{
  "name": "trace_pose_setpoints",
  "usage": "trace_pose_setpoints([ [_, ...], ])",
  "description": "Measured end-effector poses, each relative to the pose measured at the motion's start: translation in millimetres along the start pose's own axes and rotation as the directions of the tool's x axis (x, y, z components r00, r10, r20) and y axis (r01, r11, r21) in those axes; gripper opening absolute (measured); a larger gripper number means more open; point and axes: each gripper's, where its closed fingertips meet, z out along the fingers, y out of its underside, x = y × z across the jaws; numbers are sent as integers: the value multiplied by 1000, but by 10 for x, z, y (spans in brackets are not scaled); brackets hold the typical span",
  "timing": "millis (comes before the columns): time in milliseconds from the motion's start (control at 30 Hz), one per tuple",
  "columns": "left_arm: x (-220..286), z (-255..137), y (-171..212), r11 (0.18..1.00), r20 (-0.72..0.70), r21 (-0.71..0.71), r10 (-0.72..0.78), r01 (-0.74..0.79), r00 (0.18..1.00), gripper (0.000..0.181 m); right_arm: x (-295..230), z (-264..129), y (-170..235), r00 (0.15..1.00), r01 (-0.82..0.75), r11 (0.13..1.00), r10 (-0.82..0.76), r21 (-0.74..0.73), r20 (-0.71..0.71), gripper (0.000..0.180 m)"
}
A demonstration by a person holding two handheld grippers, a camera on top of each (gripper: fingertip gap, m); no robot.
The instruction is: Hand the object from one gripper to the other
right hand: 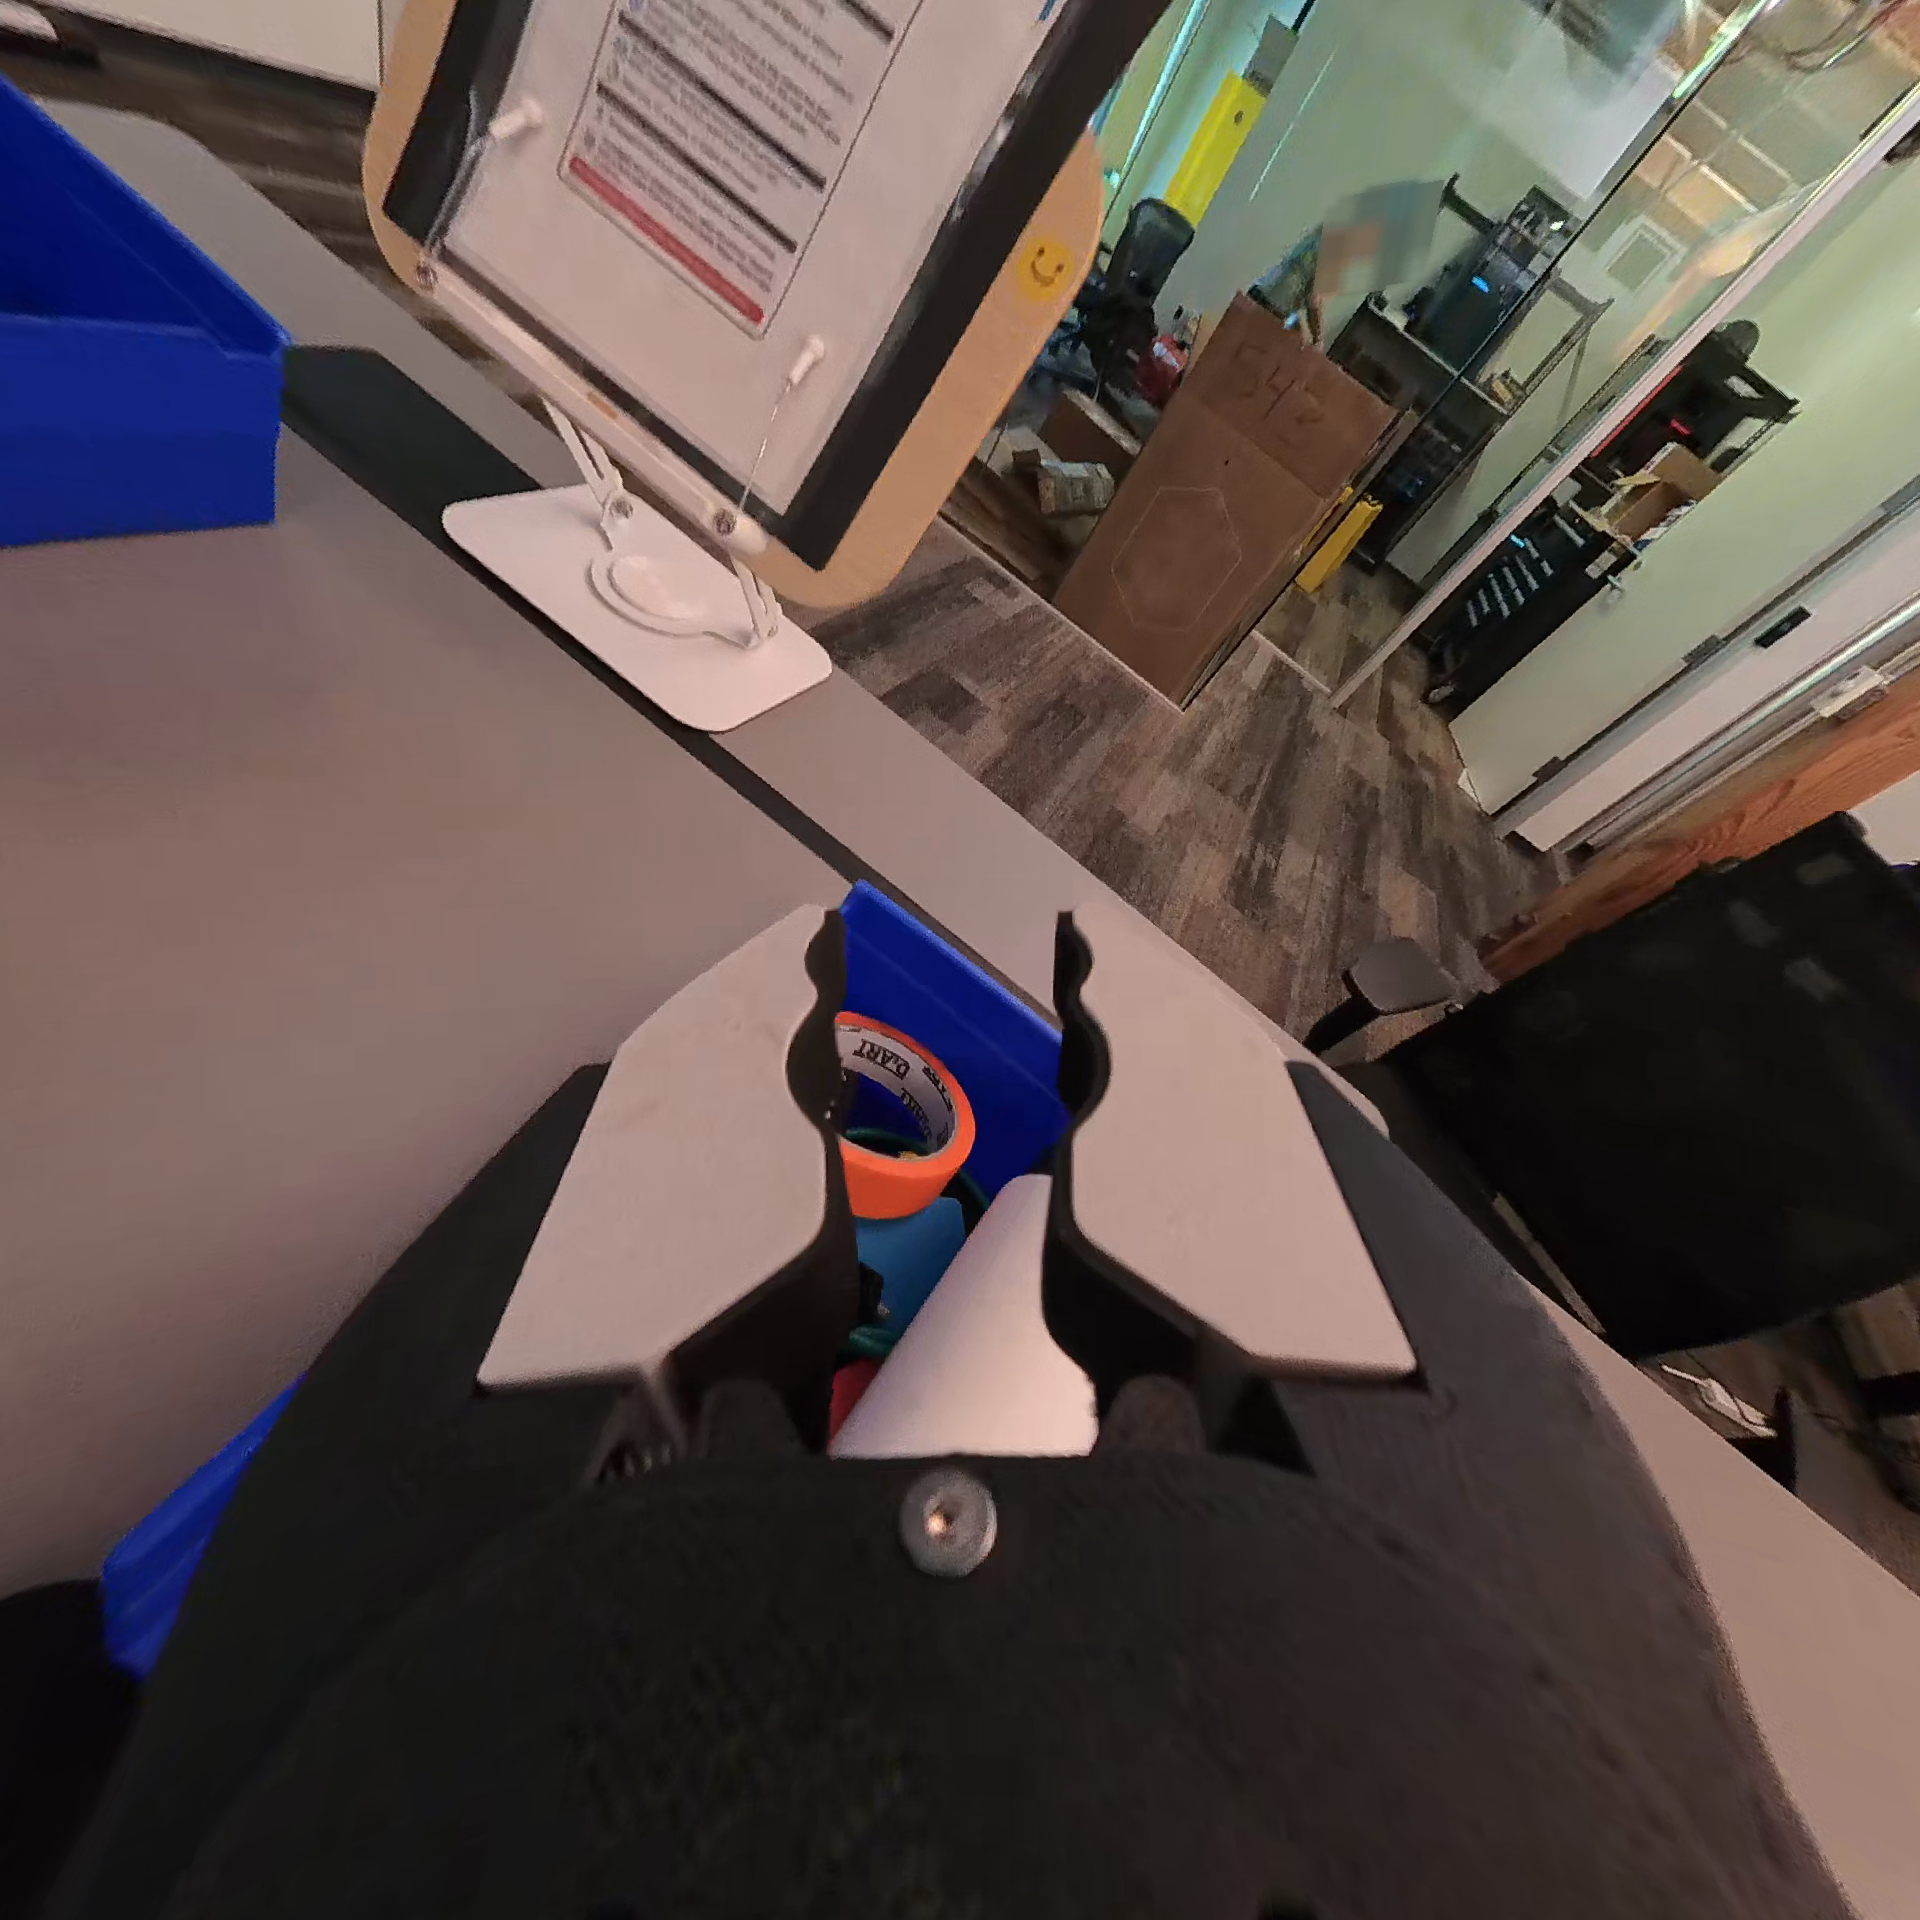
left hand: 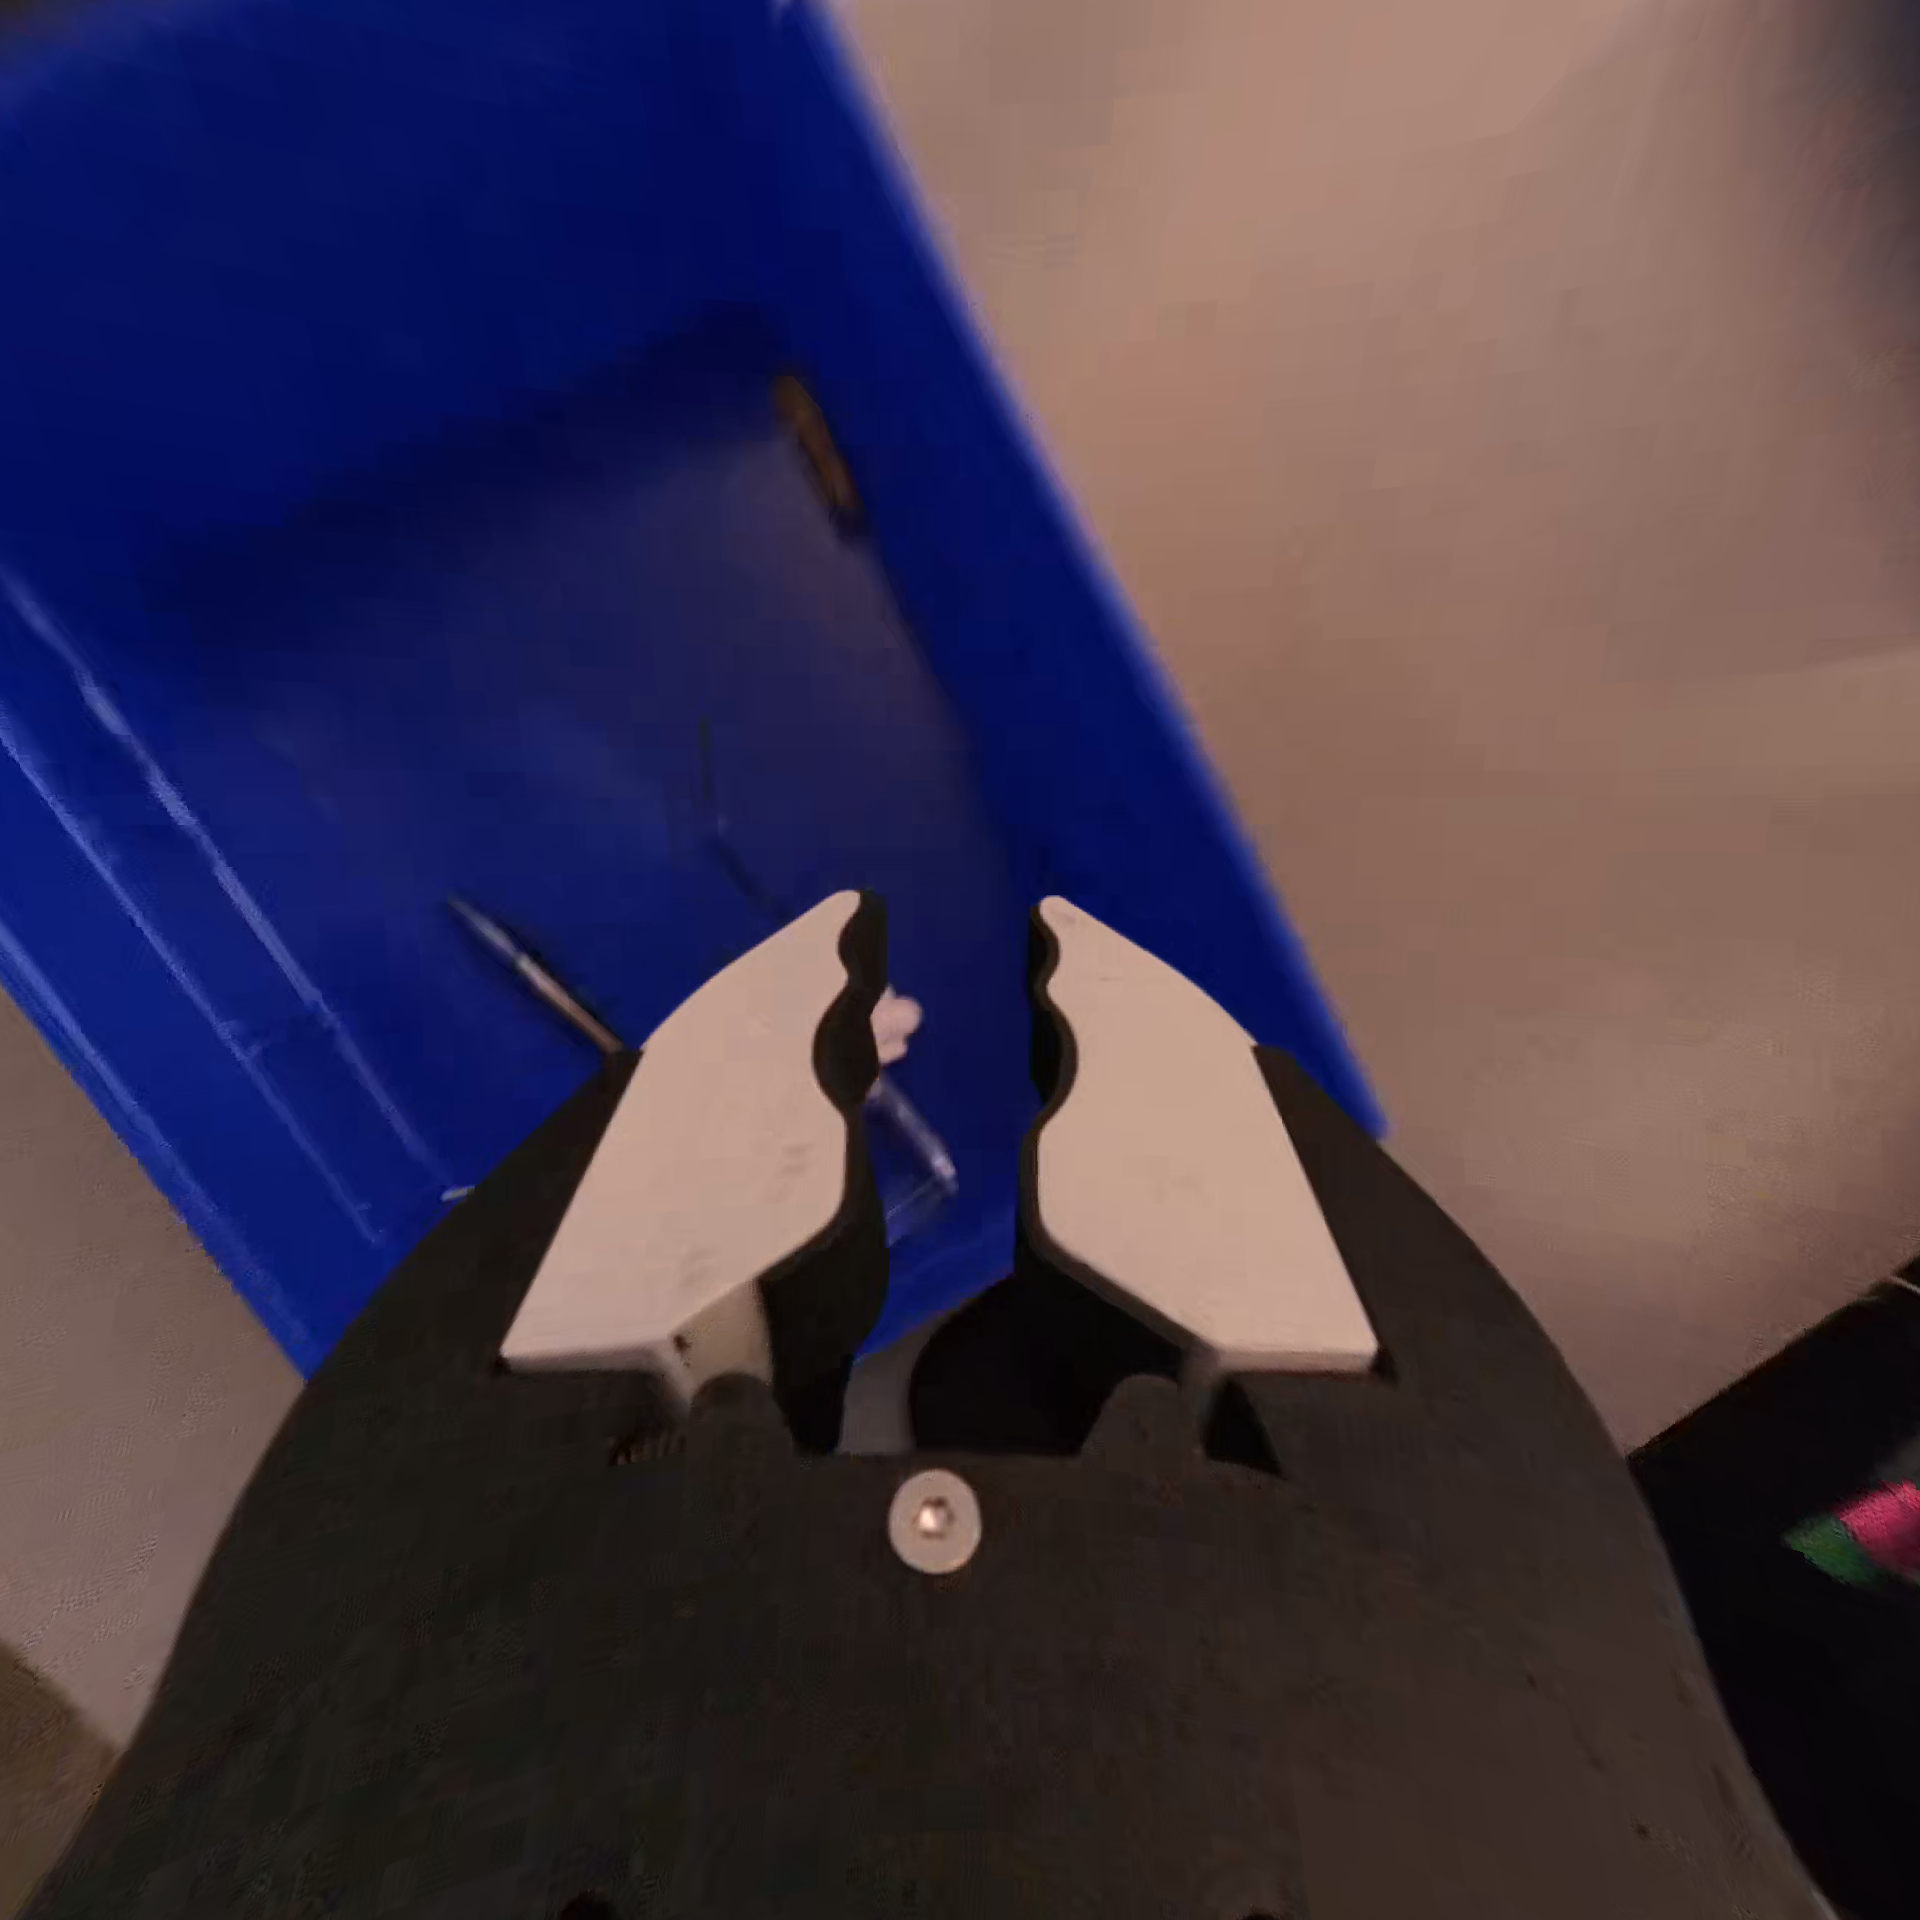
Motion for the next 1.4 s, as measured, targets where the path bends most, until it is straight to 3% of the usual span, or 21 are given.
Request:
trace_pose_setpoints([
  [100, -251, 282, 255, 986, 42, -164, -15, 22, 999, 31, -70, 117, 98, 999, 40, 997, -39, -62, 15, 42],
  [233, -349, 429, 430, 963, 52, -258, -67, 78, 996, 44, -207, 243, 141, 996, 78, 992, -72, -97, 60, 47],
  [400, -521, 485, 602, 932, 149, -358, -9, 62, 989, 49, -294, 306, 178, 991, 108, 986, -98, -123, 88, 49],
  [533, -597, 546, 721, 900, 180, -431, 13, 66, 984, 46, -301, 306, 202, 991, 112, 985, -100, -132, 93, 49],
  [667, -601, 584, 712, 899, 159, -424, -42, 107, 986, 29, -301, 307, 230, 990, 114, 983, -101, -141, 99, 49],
  [800, -661, 536, 684, 899, 185, -414, -69, 141, 980, 28, -311, 310, 256, 989, 117, 982, -102, -148, 109, 49],
  [933, -611, 395, 353, 956, 144, -239, -139, 171, 980, 27, -314, 316, 262, 989, 117, 982, -100, -150, 111, 49],
  [1033, -362, 138, -185, 988, -20, 63, -141, 142, 990, 27, -325, 326, 251, 988, 117, 983, -101, -143, 113, 49],
  [1133, 84, -315, -753, 907, -268, 401, -19, 129, 963, 27, -345, 350, 187, 988, 124, 985, -112, -119, 107, 48],
  [1200, 445, -664, -1004, 811, -449, 557, 114, 177, 886, 26, -373, 366, 62, 986, 150, 986, -143, -70, 90, 48],
  [1233, 624, -817, -1065, 774, -532, 598, 189, 209, 825, 5, -412, 371, -35, 983, 166, 986, -163, -29, 84, 48],
  [1267, 785, -958, -1113, 740, -599, 627, 261, 242, 757, 0, -465, 371, -160, 979, 187, 982, -188, 25, 76, 48],
  [1333, 1067, -1088, -1134, 733, -688, 626, 359, 266, 631, 0, -627, 350, -480, 970, 226, 959, -238, 170, 54, 48],
  [1400, 1215, -958, -1152, 768, -690, 601, 360, 220, 627, 0, -919, 310, -754, 953, 251, 921, -289, 299, 88, 46],
])
